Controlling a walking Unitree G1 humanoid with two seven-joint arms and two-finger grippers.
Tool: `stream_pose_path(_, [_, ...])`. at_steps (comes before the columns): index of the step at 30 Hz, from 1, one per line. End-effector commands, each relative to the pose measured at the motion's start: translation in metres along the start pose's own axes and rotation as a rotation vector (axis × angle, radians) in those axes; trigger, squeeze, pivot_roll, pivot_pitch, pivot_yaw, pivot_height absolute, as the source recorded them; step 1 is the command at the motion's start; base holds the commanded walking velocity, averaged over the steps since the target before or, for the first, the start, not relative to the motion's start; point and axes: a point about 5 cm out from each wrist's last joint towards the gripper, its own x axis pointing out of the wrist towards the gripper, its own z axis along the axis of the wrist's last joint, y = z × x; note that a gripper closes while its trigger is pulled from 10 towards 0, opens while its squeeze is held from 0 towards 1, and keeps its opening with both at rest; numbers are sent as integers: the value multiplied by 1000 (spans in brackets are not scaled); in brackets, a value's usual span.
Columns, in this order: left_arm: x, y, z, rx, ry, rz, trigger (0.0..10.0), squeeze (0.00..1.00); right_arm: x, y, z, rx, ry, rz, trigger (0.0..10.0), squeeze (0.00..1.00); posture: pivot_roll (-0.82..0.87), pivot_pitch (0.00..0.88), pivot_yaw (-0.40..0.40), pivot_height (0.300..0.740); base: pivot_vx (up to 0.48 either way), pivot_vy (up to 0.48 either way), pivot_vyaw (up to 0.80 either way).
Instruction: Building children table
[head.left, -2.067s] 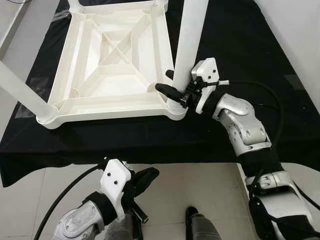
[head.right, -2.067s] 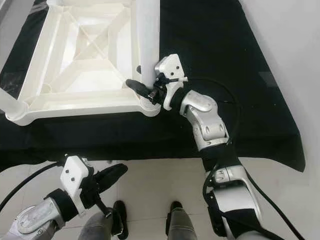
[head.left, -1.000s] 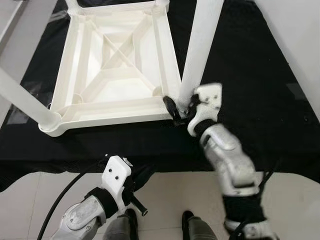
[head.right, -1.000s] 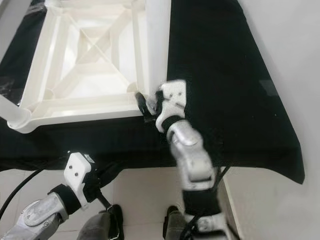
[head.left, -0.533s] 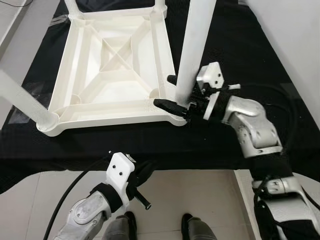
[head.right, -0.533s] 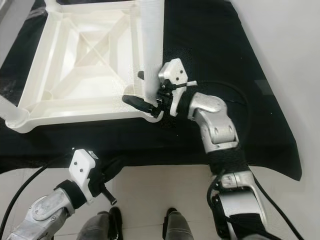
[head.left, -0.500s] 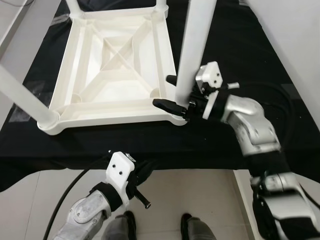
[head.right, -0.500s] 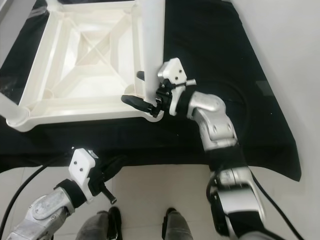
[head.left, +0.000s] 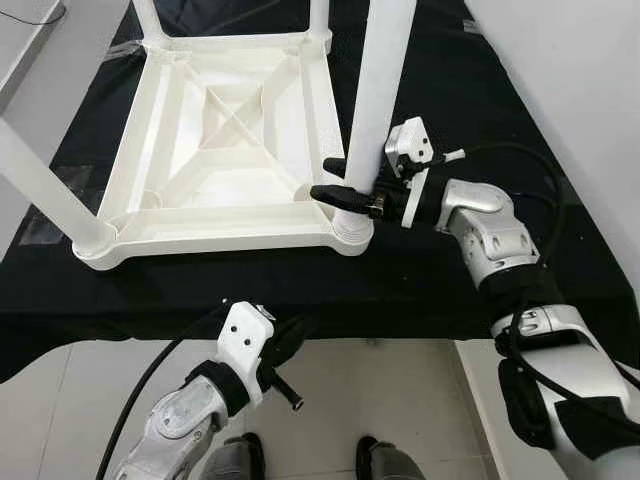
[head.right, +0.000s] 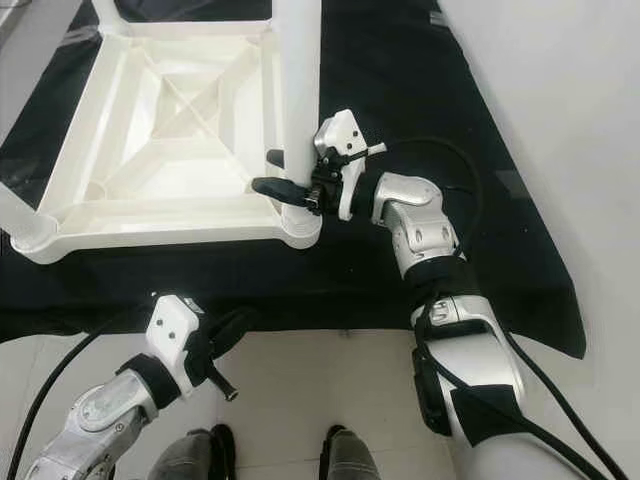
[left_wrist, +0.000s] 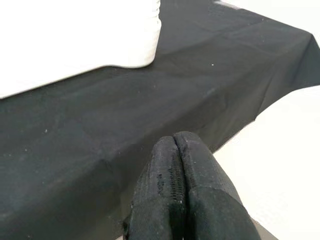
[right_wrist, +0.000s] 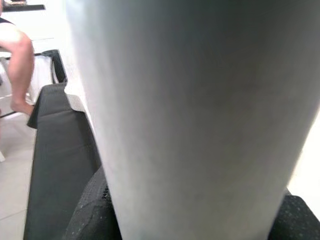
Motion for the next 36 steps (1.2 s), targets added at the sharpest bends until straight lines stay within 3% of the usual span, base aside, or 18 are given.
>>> stream_pose_path(1, [-1,-4,-6,-10,10,-6,10000,0,-10,-3,-13,-5,69,-75,0,0,54,182,-22,740,0,0,0])
stream_pose_path(2, [-1,-4,-6,-10,9,-6,10000,0,-14,-5,-21,7,103,-179,0,0,49,183,-23,740,0,0,0])
stream_pose_path(3, [-1,-4,-6,-10,9,-6,10000,0,-14,-5,-21,7,103,-179,0,0,49,183,-23,740,0,0,0])
stream_pose_path(5, [-2,-3,-6,-10,8,-6,10000,0,-22,-1,-41,76,182,-431,0,0,44,186,-23,740,0,0,0])
stream_pose_path(7, [-2,-2,-5,-10,7,-6,10000,0,-25,0,-46,92,203,-492,0,0,43,188,-22,740,0,0,0])
stream_pose_path(8, [-2,-2,-5,-10,6,-5,10000,0,-28,4,-56,126,234,-670,0,0,38,190,-16,740,0,0,0])
stream_pose_path(10, [-2,2,-6,-7,9,-5,10000,0,-12,72,-81,210,270,-769,0,0,18,192,21,740,0,0,0])
stream_pose_path(11, [-2,3,-6,-7,9,-6,10000,0,-9,89,-84,230,275,-784,0,0,20,190,21,740,0,0,0])
stream_pose_path(14, [0,3,-6,-4,10,-10,10000,0,-4,90,-83,211,263,-772,0,0,44,182,7,740,0,0,0])
stream_pose_path(18, [1,4,-7,6,7,1,10000,0,2,71,-79,175,249,-789,0,0,48,177,4,740,0,0,0])
stream_pose_path(21, [0,4,-7,11,5,14,10000,0,3,67,-76,180,250,-806,0,0,53,175,2,740,0,0,0])
stream_pose_path(22, [0,5,-7,14,2,23,10000,0,3,66,-73,177,254,-824,10000,0,58,172,1,740,0,0,0])
stream_pose_path(23, [0,5,-7,14,2,23,10000,0,3,66,-73,177,254,-824,10000,0,58,172,1,740,0,0,0])
stream_pose_path(24, [1,5,-7,21,1,28,10000,0,3,55,-63,174,207,-788,10000,1000,66,160,2,740,0,0,0])
stream_pose_path(30, [2,4,-8,33,-2,26,10000,0,1,30,-37,140,45,-644,10000,1000,71,146,-4,740,0,0,0])
stream_pose_path(31, [1,4,-7,44,-7,33,10000,0,0,24,-33,134,25,-559,10000,0,71,139,-5,740,0,0,0])
stream_pose_path(33, [1,4,-7,44,-7,33,10000,0,0,24,-33,134,25,-559,10000,0,71,139,-5,740,0,0,0])
stream_pose_path(36, [-2,1,-4,71,-21,54,10000,0,-5,16,-29,76,38,-261,10000,0,74,130,-14,740,0,0,0])
